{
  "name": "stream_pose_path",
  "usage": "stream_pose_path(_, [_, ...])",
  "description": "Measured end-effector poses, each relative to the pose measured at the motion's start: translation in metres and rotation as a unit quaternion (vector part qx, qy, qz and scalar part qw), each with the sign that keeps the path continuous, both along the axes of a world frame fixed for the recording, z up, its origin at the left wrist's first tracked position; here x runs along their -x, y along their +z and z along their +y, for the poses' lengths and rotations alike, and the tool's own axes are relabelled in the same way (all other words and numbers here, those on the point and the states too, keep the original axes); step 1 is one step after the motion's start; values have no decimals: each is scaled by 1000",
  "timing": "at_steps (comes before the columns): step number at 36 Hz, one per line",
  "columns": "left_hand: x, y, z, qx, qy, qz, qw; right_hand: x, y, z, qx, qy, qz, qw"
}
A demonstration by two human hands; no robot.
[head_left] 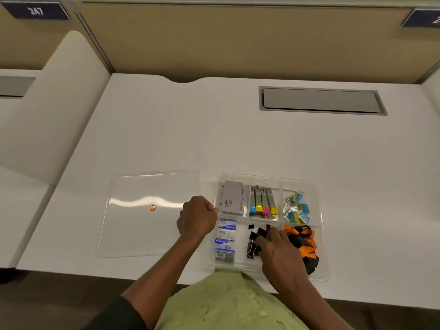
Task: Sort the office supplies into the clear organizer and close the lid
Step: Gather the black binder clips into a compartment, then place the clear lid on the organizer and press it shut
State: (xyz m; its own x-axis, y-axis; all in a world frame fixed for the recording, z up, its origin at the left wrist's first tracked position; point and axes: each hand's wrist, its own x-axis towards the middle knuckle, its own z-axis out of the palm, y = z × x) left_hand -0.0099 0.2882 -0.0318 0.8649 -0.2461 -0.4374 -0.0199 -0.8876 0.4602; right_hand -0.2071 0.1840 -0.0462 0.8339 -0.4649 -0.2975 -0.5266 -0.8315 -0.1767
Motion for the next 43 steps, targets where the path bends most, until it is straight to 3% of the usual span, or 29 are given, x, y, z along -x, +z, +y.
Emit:
stream_pose_path(5, [-4,3,6,12,-7,24,1000,1,13,5,-7,5,-30,999])
stream_pose_path(11, [-21,-1,36,51,14,43,998,-19,30,22,-78,-10,-91,993])
stream_pose_path(21, [-80,-2,119,26,86,-7,996,-93,37,75,-204,-1,-175,963])
stream_pose_path(25, [-97,-4,152,-34,78,-88,992,-130,27,97,-216,-8,-146,966])
stream_pose_path(30, [-111,-19,181,-107,86,-141,980,-168,12,117,-191,-21,-41,980])
stream_pose_path(34, [-114,-33,191,-141,107,-101,979,-182,-2,126,-181,-43,28,982])
stream_pose_path(43, [-111,-37,184,-91,135,-38,986,-187,-15,140,-192,-130,5,973])
